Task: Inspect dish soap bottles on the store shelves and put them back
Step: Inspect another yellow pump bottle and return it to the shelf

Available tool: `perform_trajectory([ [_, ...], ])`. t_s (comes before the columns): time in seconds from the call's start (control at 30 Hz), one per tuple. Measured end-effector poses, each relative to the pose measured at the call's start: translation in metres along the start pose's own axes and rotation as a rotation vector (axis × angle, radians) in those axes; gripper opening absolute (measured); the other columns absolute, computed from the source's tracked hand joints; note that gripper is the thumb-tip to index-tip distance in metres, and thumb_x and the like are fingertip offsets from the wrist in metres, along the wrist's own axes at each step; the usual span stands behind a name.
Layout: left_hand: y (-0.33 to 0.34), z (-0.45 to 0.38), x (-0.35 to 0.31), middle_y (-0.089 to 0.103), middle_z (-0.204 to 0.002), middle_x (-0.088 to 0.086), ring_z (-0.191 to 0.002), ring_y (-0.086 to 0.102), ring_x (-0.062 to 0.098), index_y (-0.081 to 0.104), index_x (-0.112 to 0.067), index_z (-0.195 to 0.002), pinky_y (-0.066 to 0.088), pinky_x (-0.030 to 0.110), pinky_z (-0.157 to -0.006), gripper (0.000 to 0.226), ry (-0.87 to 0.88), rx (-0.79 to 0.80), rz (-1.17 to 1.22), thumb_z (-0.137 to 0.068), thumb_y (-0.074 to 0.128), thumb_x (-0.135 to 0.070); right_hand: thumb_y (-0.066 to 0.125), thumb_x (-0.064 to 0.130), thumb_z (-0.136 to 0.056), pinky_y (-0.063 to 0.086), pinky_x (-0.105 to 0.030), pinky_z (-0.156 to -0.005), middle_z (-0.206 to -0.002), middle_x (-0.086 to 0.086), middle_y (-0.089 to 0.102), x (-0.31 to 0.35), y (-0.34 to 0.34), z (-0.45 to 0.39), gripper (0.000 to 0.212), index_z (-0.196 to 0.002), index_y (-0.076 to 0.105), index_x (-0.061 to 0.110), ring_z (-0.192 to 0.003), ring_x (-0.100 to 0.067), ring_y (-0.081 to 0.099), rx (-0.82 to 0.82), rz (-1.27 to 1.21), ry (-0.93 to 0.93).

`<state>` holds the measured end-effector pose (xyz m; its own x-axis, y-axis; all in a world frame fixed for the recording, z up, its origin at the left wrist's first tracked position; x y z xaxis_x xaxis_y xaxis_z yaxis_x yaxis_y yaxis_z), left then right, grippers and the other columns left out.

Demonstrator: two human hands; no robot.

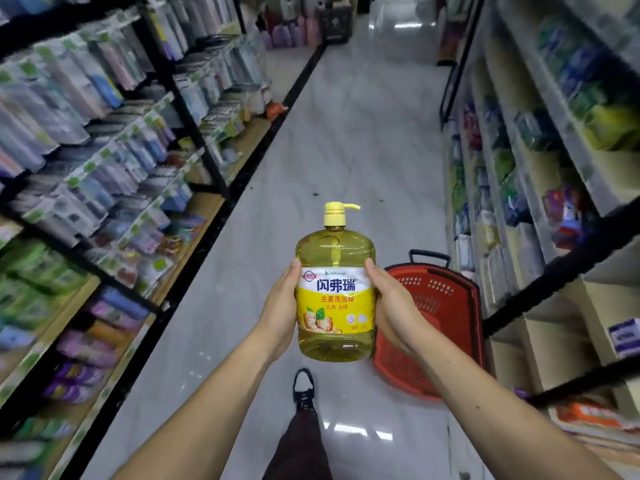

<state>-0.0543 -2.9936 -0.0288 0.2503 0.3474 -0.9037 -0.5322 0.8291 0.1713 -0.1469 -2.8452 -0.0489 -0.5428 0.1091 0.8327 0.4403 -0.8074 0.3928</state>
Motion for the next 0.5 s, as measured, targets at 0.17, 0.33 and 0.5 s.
perform_trajectory([
  [0.17, 0.035, -0.119, -0.038, 0.078, -0.131, 0.012, -0.123, 0.074, 0.029, 0.069, -0.016, -0.14, 0.062, 0.042, -0.1, 0.053, -0.071, 0.182, -0.034, -0.114, 0.039, -0.051, 0.049, 0.038, -0.111, 0.042, -0.063, -0.119, -0.138, -0.021, 0.07, 0.045, -0.021, -0.082, 0.048, -0.142, 0.062, 0.003, -0.133, -0.041, 0.064, -0.194, -0.098, -0.065],
  [0.33, 0.082, -0.209, -0.063, 0.078, -0.129, 0.013, -0.12, 0.075, 0.031, 0.067, -0.015, -0.142, 0.061, 0.044, -0.099, 0.053, -0.174, 0.366, -0.087, -0.114, 0.041, -0.051, 0.049, 0.036, -0.111, 0.04, -0.065, -0.12, -0.14, -0.026, 0.067, 0.082, -0.048, -0.133, 0.05, -0.143, 0.06, -0.001, -0.135, -0.045, 0.061, -0.357, -0.278, -0.112],
  [0.5, 0.141, -0.274, -0.075, 0.081, -0.122, 0.011, -0.111, 0.079, 0.027, 0.069, -0.017, -0.138, 0.066, 0.033, -0.077, 0.05, -0.197, 0.524, -0.2, -0.114, 0.04, -0.05, 0.057, 0.05, -0.096, 0.06, -0.052, -0.099, -0.134, -0.021, 0.072, 0.108, -0.082, -0.167, 0.063, -0.14, 0.065, 0.006, -0.126, -0.038, 0.07, -0.423, -0.375, -0.182],
])
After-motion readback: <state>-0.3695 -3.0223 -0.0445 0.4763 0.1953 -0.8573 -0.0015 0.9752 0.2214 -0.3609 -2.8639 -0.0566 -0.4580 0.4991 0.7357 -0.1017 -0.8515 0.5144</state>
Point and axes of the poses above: each hand's wrist, its own z-axis away from the middle knuckle, its own y-axis out of the palm, x = y × z, the point moved 10 cm from there along -z, towards the middle knuckle
